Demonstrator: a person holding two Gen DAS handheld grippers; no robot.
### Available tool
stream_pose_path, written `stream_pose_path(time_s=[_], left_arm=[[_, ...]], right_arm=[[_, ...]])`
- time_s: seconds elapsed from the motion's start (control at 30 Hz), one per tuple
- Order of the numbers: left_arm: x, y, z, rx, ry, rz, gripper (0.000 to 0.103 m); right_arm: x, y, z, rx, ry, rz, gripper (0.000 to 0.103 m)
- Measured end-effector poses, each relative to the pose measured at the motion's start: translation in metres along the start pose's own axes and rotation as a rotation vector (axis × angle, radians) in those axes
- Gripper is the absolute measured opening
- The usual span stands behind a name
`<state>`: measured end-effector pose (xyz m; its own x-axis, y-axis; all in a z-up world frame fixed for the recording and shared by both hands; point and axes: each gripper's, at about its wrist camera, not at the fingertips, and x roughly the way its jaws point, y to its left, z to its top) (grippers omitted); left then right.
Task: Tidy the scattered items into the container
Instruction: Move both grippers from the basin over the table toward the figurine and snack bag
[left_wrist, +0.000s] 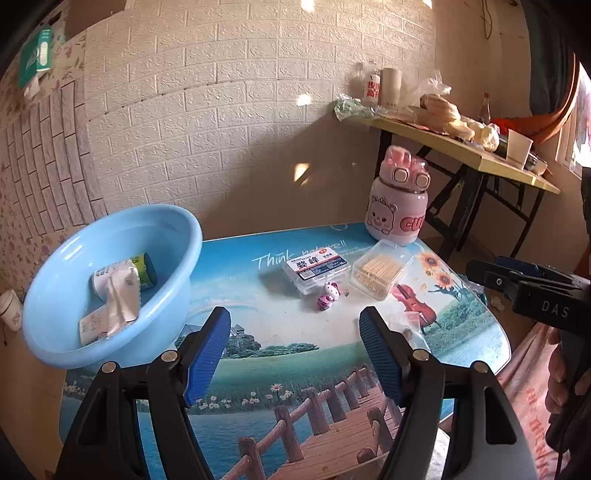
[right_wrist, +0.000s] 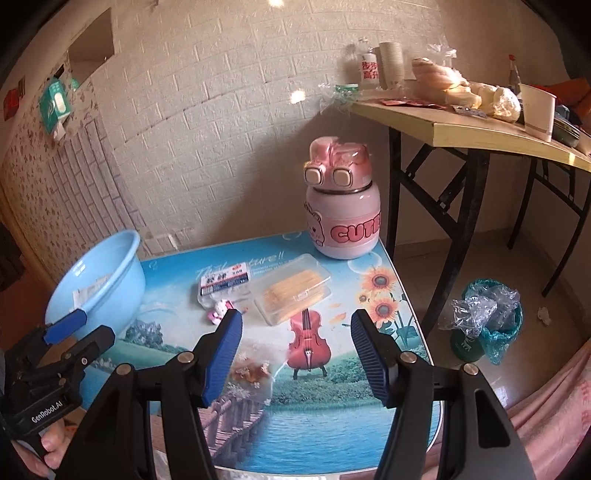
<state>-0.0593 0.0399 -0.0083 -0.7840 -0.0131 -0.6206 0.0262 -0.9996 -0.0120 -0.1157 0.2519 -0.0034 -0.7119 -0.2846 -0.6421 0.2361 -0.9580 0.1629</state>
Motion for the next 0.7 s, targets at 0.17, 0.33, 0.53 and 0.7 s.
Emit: stream_pose_path(time_s=[0.17,0.33,0.53,0.7], left_arm=[[0.02,-0.001,0.0,0.013,0.033,-0.001,0.072],[0.044,-0.002,-0.002,0.001,0.08,-0.001,0.073],[0.071,-0.008,-0.011,0.013,0.129,-0.003,0.074],[0.088,-0.006,-0.006,0.011,0.145,0.007,0.074]], right_arm=[[0.018,-0.003,-0.002,-0.065,0.037,0.006,0.072],[0.043,-0.01,-0.001,-0.098,0.089,0.011,0.072],[0.062,-0.018,-0.012,-0.112,0.13,0.057,0.072],[0.072,-0.009,-0.025,-0.173,0.158,0.106,0.072]])
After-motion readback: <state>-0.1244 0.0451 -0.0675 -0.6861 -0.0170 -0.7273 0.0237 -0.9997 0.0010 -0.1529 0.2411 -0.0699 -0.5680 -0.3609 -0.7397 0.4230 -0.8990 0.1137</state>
